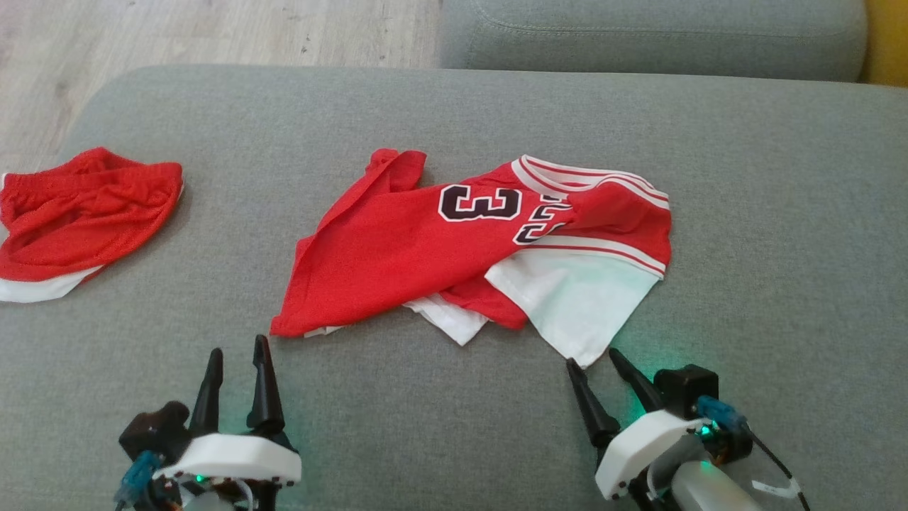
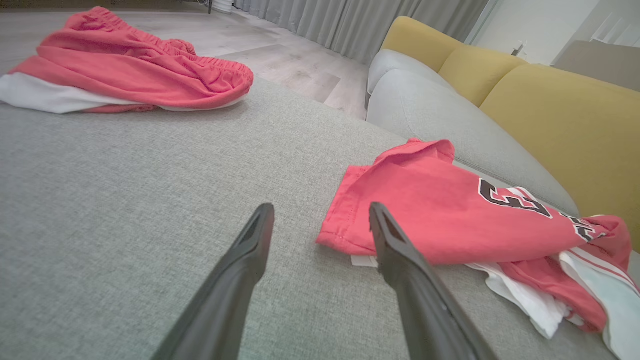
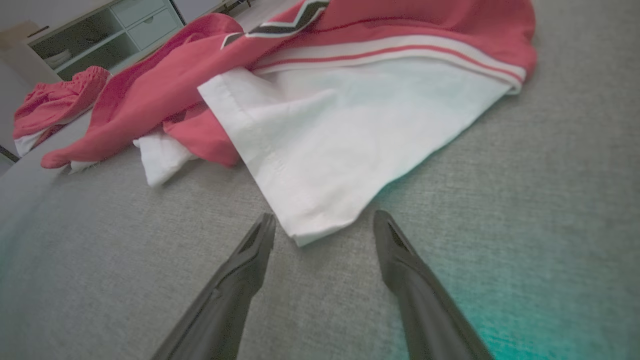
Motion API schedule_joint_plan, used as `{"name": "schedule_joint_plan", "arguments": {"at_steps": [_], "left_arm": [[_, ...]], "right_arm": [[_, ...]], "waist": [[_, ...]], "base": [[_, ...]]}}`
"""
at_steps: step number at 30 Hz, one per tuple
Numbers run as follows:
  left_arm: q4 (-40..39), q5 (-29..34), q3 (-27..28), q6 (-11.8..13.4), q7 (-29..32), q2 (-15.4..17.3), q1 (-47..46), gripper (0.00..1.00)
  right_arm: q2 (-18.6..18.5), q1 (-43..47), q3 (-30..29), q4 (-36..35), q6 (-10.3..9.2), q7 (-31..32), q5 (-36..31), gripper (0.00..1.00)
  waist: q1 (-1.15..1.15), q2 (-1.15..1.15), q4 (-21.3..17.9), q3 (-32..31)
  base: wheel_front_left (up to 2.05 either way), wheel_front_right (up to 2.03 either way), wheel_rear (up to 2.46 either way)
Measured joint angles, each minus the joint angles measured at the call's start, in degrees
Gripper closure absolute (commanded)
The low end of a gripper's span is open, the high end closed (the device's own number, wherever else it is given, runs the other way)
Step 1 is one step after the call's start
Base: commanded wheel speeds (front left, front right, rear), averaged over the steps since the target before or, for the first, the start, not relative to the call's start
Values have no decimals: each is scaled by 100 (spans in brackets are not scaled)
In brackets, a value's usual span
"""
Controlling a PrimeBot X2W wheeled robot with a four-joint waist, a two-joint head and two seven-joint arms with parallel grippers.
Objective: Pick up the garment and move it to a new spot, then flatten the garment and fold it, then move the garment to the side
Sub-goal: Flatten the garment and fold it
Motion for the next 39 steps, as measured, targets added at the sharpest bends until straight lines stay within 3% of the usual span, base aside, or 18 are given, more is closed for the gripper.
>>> {"name": "schedule_joint_plan", "arguments": {"at_steps": [1, 2, 3, 4, 11, 19, 28, 29, 30, 31, 39], "left_arm": [[-2, 0, -13, 0, 0, 1, 1, 0], [-10, 0, -34, 0, 0, 1, 5, 0], [-15, 0, -58, 0, 0, 1, 18, 0], [-20, 0, -79, 0, 0, 1, 40, 0], [-37, -1, -80, 1, 0, 3, 96, 0], [-36, -1, -47, 2, 0, 4, 247, 0], [-27, 1, 46, 59, 0, 7, 580, 0], [-30, 2, 46, 63, 0, 5, 580, 0], [-34, 7, 48, 105, 0, 5, 583, 0], [-52, 45, 60, 141, 0, 5, 596, 0], [-530, 832, 172, 400, 0, 8, 803, 0]], "right_arm": [[1, -38, 11, 126, 0, -1, 0, 23], [1, -71, 13, 218, 0, -14, 3, 49], [0, -121, 19, 312, 0, -33, 13, 90], [-1, -175, 20, 419, 0, -34, 20, 100], [11, -242, -63, 527, 1, -31, 164, 100], [-353, 386, -1154, 129, 1, -15, 29, 100], [-491, 863, -1749, -140, 1, -14, -186, 100], [-492, 863, -1819, -185, 1, -14, -219, 93], [-493, 866, -1901, -254, 1, -13, -253, 11], [-493, 872, -1993, -370, 1, 1, -290, 0], [-149, 934, -2235, -1959, 1, 1, -791, 0]], "waist": [[0, 0, 16, -1], [0, 0, 27, -3], [0, 0, 32, -5], [0, 0, 31, -6], [0, 0, -76, -48], [0, 0, -279, -296], [0, 0, -530, -545], [0, 0, -547, -568], [0, 0, -558, -589], [0, 0, -566, -610], [0, 0, -585, -662]], "base": [[0, 0, 0], [0, 0, 0], [0, 0, 0], [0, 0, 0], [0, 0, 0], [0, 0, 0], [0, 0, 0], [0, 0, 0], [0, 0, 0], [0, 0, 0], [0, 0, 0]]}}
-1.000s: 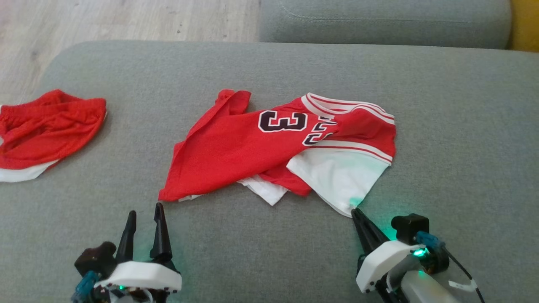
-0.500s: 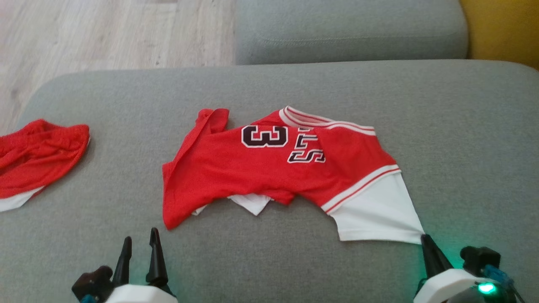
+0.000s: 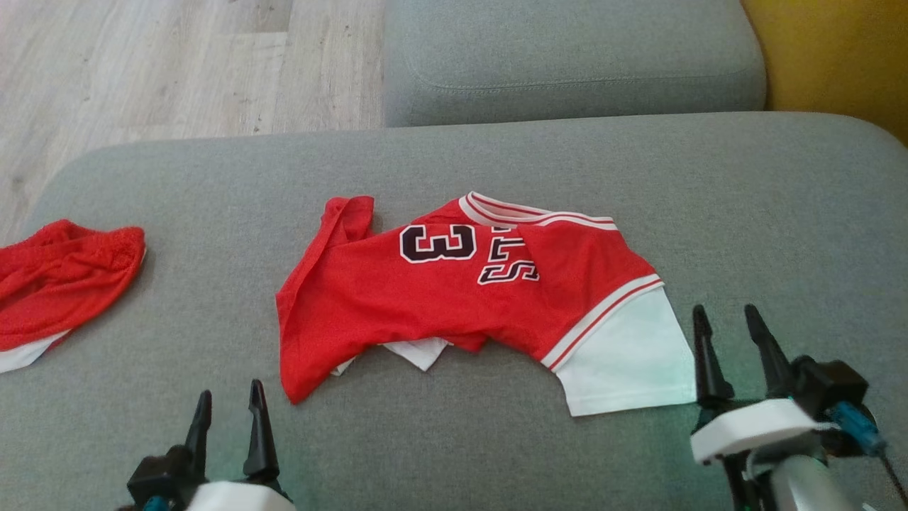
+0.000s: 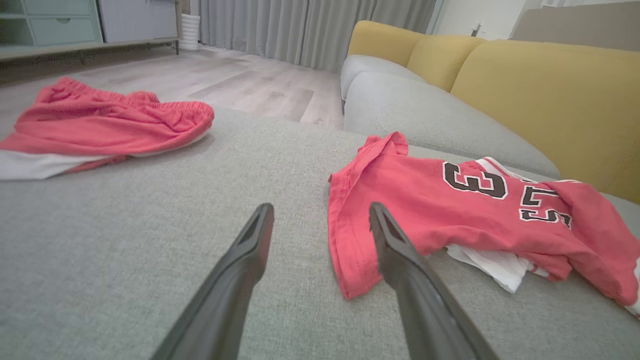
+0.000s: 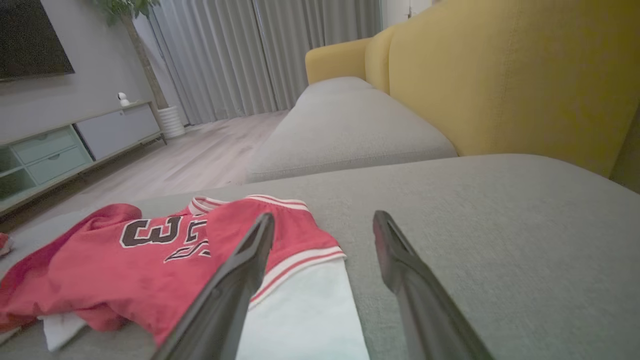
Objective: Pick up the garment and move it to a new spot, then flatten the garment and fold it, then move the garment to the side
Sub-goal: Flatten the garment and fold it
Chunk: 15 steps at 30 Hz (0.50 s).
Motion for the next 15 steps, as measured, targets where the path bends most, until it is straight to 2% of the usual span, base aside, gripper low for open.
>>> {"name": "schedule_joint_plan", "arguments": {"at_steps": [3, 7, 15], "left_arm": [[-112, 290, 23, 65, 0, 1, 1, 0], [-203, 608, -22, 90, 0, 1, 1, 0], [-164, 636, -90, 104, 0, 3, 11, 0]], "right_arm": [[91, 1, 71, -154, 0, 0, -121, 0], [129, 2, 271, 30, 0, 0, -223, 0], [171, 1, 486, 287, 0, 0, -134, 0]], "waist": [[0, 0, -2, 3], [0, 0, 19, -11], [0, 0, 64, -97]], "base": [[0, 0, 0], [0, 0, 0], [0, 0, 0]]}}
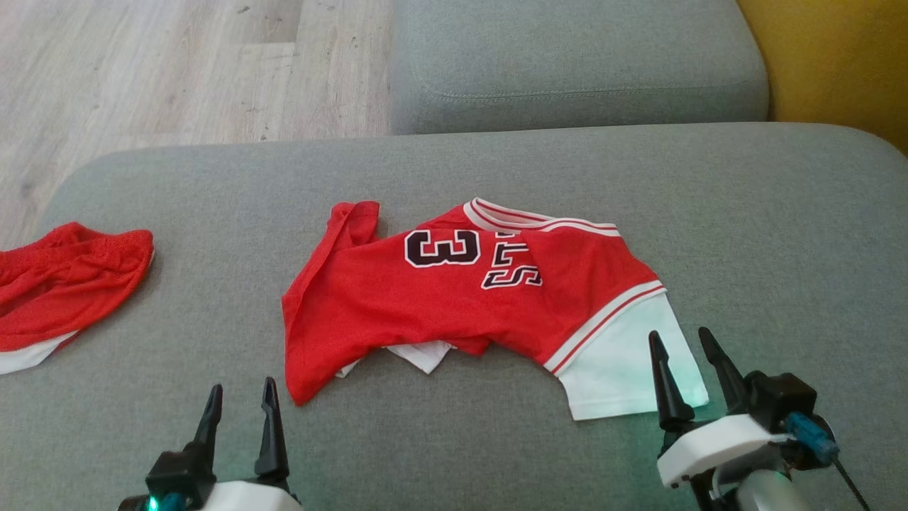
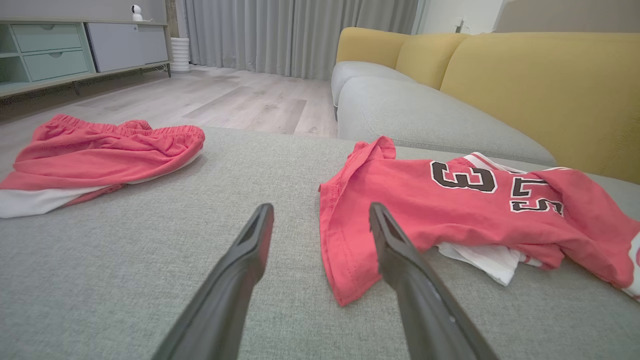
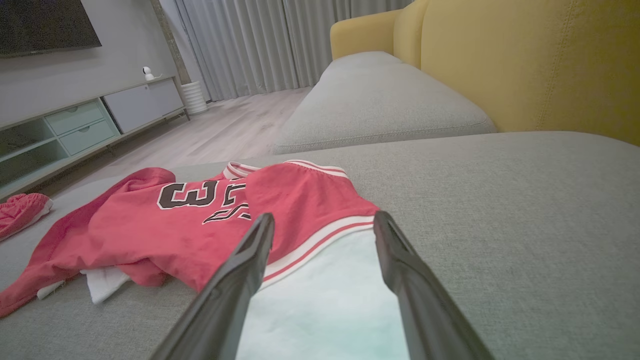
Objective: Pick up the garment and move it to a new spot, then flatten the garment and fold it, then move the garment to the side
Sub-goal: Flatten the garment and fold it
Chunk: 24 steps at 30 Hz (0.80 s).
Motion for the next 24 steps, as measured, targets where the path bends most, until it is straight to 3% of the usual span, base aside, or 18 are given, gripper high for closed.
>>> {"name": "schedule_joint_plan", "arguments": {"at_steps": [7, 15, 24], "left_arm": [[166, -346, -20, -108, 0, 0, 4, 0], [1038, -1368, -501, -402, 1, 0, -192, 0], [1655, -1870, -803, -463, 0, 0, -750, 0]], "right_arm": [[0, -2, 69, 42, 0, 0, 45, 0], [0, -9, 118, 91, 0, 0, 73, 0], [0, -53, 90, 90, 0, 0, 14, 0]], "waist": [[0, 0, -34, 92], [0, 0, -113, 395], [0, 0, -265, 734]], "base": [[0, 0, 0], [0, 0, 0], [0, 0, 0]]}}
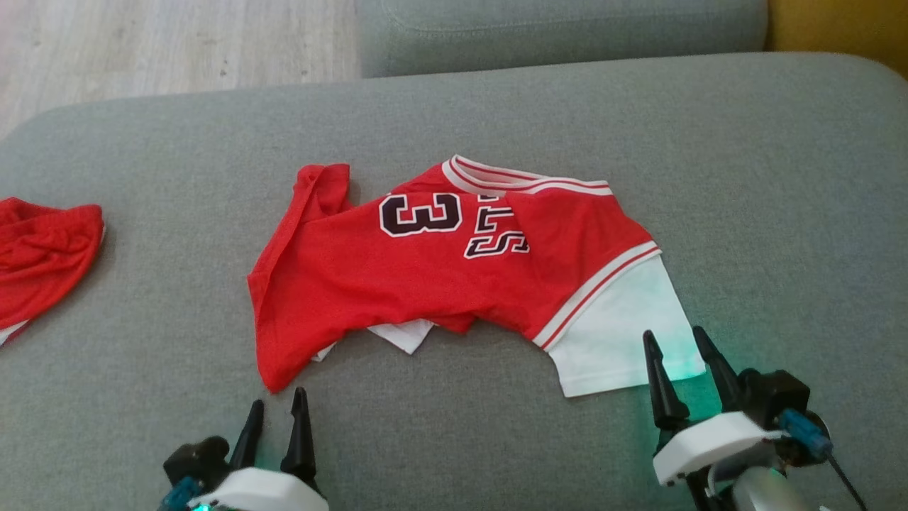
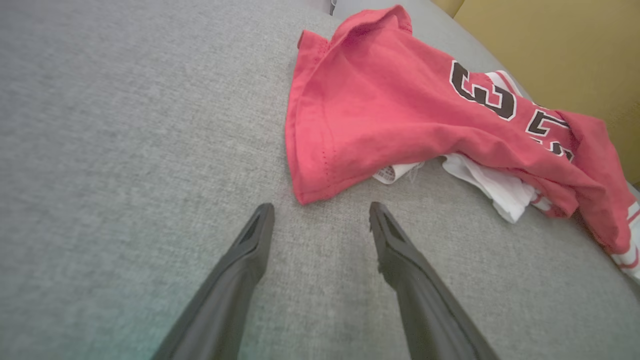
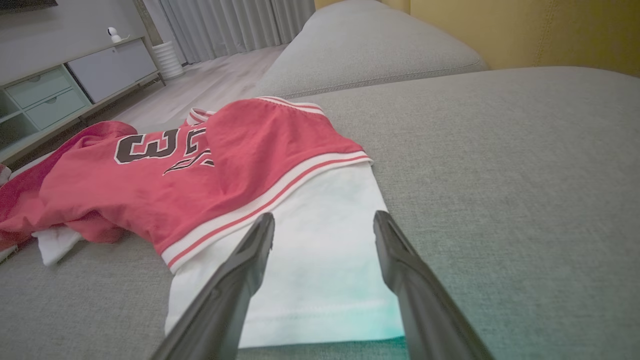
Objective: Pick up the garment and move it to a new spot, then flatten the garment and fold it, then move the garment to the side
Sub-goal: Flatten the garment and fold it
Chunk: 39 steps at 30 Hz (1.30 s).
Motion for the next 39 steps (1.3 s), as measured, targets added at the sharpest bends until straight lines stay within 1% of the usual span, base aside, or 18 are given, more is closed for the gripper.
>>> {"name": "schedule_joint_plan", "arguments": {"at_steps": [8, 13, 16, 21, 29, 34, 39], "left_arm": [[120, -517, -310, -41, -44, 9, -304, 0], [135, -789, -381, -42, -52, 14, -441, 0], [56, -946, -508, -41, -52, 53, -477, 0], [-346, -1302, -517, -40, -35, 76, -470, 0], [-1047, -1360, -465, -41, -1, 83, -323, 0], [-1180, -1354, -258, -41, -1, 81, -100, 0], [-1209, -1455, -187, -41, -1, 52, -51, 0]], "right_arm": [[0, -202, 2, -23, 0, 0, -1, 0], [0, -202, 42, -31, 0, 0, 0, 0], [0, -211, 73, -33, 0, 0, 1, 0], [-1, -236, 90, -40, 0, 0, 12, 0], [-2, -300, 123, -40, 0, 0, 62, 0], [-3, -299, 125, -35, 0, 0, 100, 0], [-4, -299, 156, -27, 0, 0, 113, 0]], "waist": [[0, 0, -70, 185], [0, 0, -96, 271], [0, 0, -120, 312], [0, 0, -145, 364], [0, 0, -153, 376], [-1, 0, -119, 373], [-1, 0, -85, 370]], "base": [[0, 0, 0], [0, 0, 0], [0, 0, 0], [0, 0, 0], [0, 0, 0], [0, 0, 0], [0, 0, 0]]}}
